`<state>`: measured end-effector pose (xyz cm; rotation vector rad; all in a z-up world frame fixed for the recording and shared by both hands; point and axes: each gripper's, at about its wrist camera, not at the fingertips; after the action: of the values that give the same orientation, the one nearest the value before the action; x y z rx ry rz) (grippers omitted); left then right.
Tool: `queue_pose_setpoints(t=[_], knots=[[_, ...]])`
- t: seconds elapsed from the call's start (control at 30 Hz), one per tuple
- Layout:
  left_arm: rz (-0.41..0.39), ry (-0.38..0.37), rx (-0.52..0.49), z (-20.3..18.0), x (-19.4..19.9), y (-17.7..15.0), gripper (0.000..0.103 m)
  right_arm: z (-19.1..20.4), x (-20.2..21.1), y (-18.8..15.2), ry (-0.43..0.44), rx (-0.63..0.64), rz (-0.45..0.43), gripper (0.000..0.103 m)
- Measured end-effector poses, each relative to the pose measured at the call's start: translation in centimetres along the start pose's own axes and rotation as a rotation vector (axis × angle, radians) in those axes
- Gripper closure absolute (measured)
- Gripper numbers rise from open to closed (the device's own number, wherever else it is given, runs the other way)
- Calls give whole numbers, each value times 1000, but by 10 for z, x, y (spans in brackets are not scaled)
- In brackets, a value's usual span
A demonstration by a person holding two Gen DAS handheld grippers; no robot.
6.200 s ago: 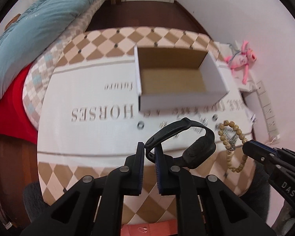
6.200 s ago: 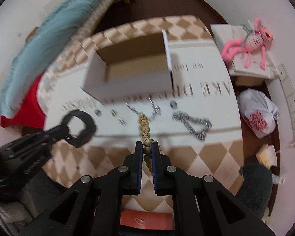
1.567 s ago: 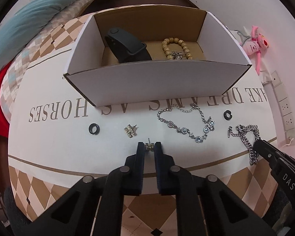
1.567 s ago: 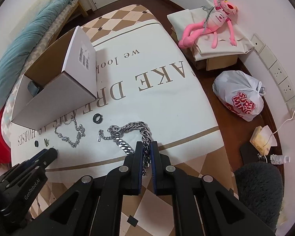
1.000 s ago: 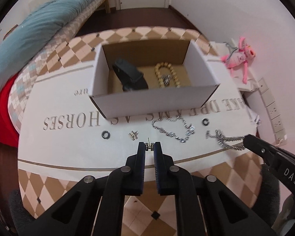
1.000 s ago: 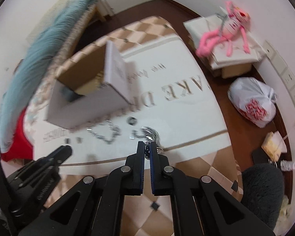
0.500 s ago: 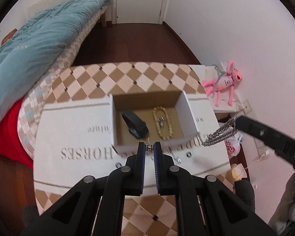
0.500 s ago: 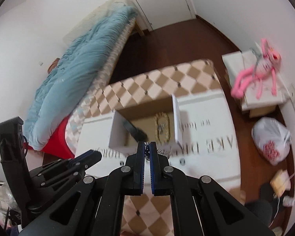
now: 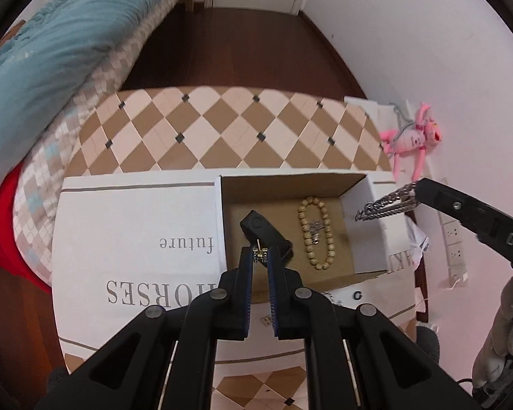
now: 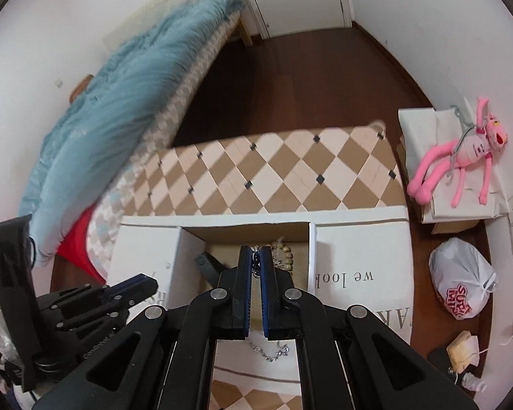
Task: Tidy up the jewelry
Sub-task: 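Carry the chain and earring into the box and open both tools, then withdraw both tools from the box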
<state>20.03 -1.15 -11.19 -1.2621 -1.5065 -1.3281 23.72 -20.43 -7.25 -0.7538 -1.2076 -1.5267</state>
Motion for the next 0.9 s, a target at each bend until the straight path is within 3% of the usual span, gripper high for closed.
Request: queue_pose_setpoints(t=[0.17,0.37,0.4,0.47,0.5,0.53,0.57,0.6,0.67,0.73,0.8,0.9], knots=[[79,5,-6,2,-24,10,97,-7,-36,7,-57,6,68,98],[91,40,27,7,-32,28,93,-17,-61,16,-107,1,125,98],[82,48,35,9,-30,31,88,-18,-63,18,-122,0,139,97],[58,65,50,14,-24,35,66,-18,-66,19,-153,12,159,94],[42,72,54,16,-21,36,44,-17,-66,18,-157,19,163,86],[28,78,61,19,-18,36,32,-16,-64,16,-163,28,164,78],[12,79,71,21,-14,36,32,-15,-62,15,-172,37,163,62],[0,86,80,24,-10,35,32,-15,-60,13,-182,40,160,52],[-10,110,80,27,-6,35,30,-15,-54,10,-195,48,151,51],[-18,135,77,28,-5,33,12,-15,-50,6,-211,49,152,51],[-33,165,73,28,-4,25,3,-14,-47,2,-230,51,148,37],[-50,192,74,27,-5,14,2,-10,-46,-9,-290,70,131,17]])
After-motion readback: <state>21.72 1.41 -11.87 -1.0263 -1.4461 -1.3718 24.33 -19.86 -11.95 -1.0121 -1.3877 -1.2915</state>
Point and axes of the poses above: each gripper's, at about its wrist camera, not at the fingertips, and x roughly against the way its jaws point, z to its left, y to its top, and after that the axes turned 5 degrees about z, right-handed
